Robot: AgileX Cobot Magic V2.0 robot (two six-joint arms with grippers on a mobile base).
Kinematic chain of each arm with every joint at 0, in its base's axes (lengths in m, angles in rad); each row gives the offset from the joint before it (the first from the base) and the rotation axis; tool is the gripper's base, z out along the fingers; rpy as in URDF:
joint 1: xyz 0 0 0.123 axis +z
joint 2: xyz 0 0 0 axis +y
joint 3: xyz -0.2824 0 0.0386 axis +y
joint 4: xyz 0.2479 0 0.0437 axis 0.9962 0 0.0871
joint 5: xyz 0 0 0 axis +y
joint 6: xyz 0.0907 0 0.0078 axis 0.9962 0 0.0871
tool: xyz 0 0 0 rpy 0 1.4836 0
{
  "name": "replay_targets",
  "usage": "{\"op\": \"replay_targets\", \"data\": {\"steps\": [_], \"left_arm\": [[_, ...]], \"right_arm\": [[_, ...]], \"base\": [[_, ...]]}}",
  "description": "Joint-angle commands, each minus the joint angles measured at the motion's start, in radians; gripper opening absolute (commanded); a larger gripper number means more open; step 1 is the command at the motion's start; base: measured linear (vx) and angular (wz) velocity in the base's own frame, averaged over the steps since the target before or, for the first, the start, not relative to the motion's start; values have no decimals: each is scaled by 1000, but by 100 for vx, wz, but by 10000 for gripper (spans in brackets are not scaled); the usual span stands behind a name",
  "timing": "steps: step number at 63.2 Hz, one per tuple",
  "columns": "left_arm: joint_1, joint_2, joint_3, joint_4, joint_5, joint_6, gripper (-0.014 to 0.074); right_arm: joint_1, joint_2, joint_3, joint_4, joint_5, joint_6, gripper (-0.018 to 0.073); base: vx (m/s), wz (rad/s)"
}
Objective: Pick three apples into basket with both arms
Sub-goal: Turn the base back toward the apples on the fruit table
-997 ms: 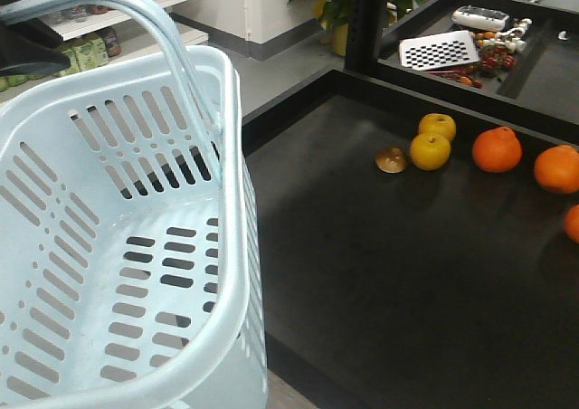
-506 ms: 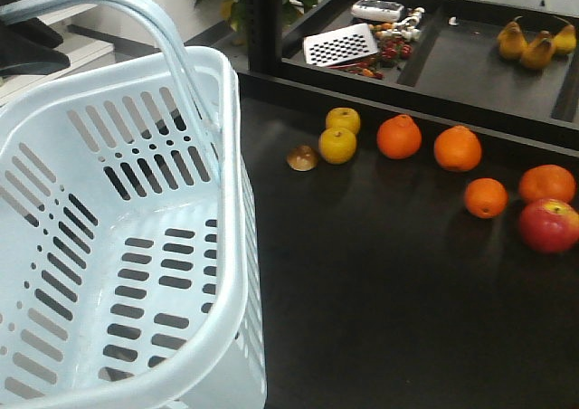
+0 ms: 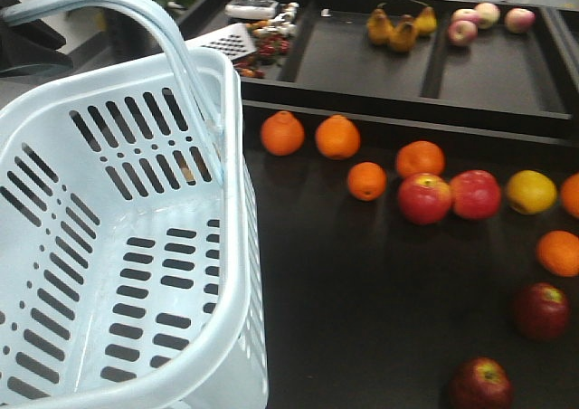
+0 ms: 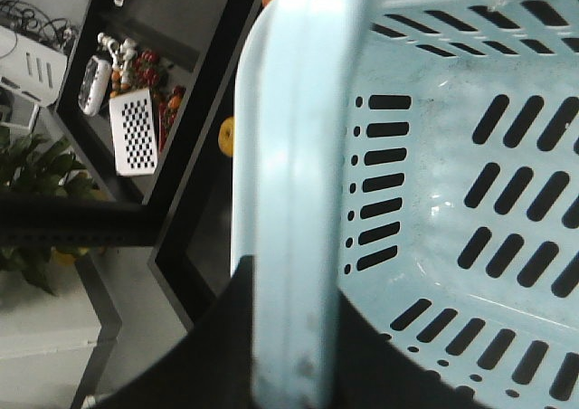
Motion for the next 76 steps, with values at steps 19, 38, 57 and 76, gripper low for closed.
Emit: {"op": "replay_targets", "data": {"steps": [19, 38, 57, 76], "left_arm": [[-3, -19, -30, 14, -52, -10, -6], [-3, -19, -30, 14, -52, -10, -6], [-3, -19, -30, 14, -52, -10, -6], [-3, -19, -30, 14, -52, -10, -6]], "right_arm": [[-7, -13, 13, 0, -73, -6, -8], [-7, -13, 13, 0, -73, -6, -8], [-7, -13, 13, 0, -73, -6, -8], [-7, -13, 13, 0, -73, -6, -8]], "base": [[4, -39], [4, -27], [2, -16], [0, -2]]}}
